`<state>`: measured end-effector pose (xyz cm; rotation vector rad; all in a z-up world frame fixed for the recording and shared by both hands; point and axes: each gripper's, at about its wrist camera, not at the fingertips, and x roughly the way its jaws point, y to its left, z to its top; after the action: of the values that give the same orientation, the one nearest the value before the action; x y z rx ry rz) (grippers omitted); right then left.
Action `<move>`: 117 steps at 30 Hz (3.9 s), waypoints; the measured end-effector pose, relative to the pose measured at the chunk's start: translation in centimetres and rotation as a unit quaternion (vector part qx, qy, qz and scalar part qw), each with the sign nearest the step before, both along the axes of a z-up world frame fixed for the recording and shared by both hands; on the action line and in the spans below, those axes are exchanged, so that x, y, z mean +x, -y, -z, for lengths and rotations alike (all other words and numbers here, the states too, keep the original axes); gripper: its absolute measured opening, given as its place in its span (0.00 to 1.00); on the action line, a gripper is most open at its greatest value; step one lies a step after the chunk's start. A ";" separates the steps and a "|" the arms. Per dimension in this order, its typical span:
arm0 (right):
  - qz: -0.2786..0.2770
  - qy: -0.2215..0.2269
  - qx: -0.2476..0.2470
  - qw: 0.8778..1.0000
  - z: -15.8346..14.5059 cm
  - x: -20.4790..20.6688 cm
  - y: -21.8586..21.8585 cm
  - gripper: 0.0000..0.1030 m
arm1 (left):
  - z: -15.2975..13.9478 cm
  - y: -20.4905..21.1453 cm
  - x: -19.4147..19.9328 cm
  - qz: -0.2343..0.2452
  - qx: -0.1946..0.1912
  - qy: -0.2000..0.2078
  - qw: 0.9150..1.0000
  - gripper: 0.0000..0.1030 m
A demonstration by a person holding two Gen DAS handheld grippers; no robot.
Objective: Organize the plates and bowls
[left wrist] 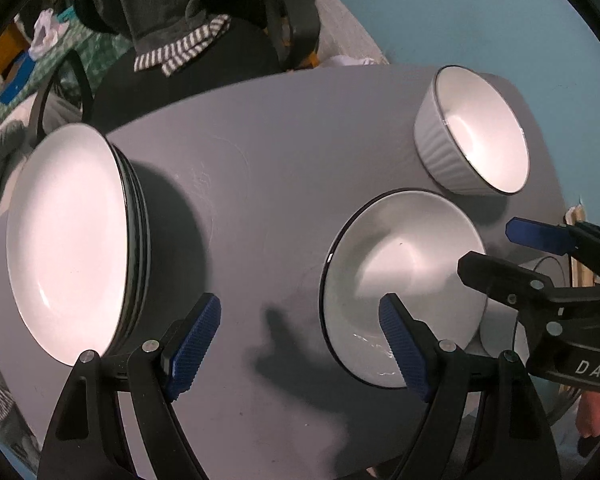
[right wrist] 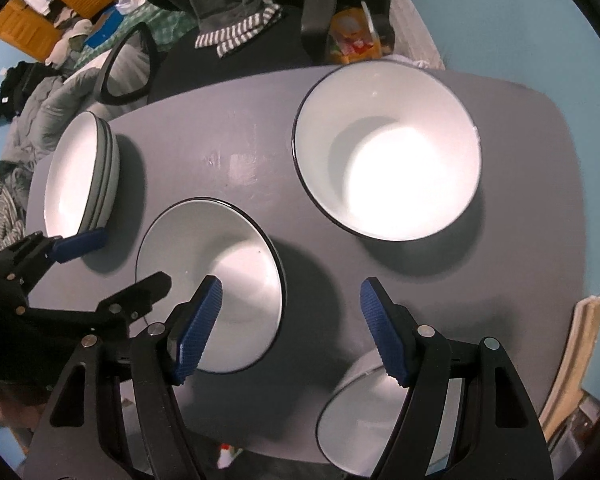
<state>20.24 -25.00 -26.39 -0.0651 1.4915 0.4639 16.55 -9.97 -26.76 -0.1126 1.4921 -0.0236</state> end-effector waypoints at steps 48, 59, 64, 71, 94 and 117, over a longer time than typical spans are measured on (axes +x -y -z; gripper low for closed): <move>0.001 -0.069 -0.017 0.997 3.2 -1.1 0.9 0.08 | 2.8 1.1 -0.4 -0.004 -0.050 -0.051 0.997 0.08; 0.002 -0.071 -0.023 0.997 2.8 -1.3 0.7 0.07 | 2.2 1.4 -0.2 -0.006 -0.046 -0.057 0.997 0.08; 0.007 -0.074 -0.025 0.997 2.8 -0.7 -0.7 0.07 | 1.7 1.6 0.2 -0.001 -0.050 -0.057 0.997 0.08; 0.013 -0.068 -0.029 0.997 1.2 -0.5 -0.4 0.07 | 0.2 1.6 0.8 -0.005 -0.060 -0.048 0.997 0.08; 0.044 -0.034 -0.036 0.998 -4.0 2.1 3.2 0.07 | -4.5 4.7 6.2 0.029 -0.072 -0.005 0.997 0.08; 0.083 -0.056 -0.043 0.994 -2.4 8.5 7.4 0.07 | -2.1 9.1 12.8 0.059 -0.046 -0.031 0.997 0.10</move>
<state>28.79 -32.39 -23.98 0.0187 1.6124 0.2724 29.33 -19.03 -24.69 -0.1000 1.5595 -0.1856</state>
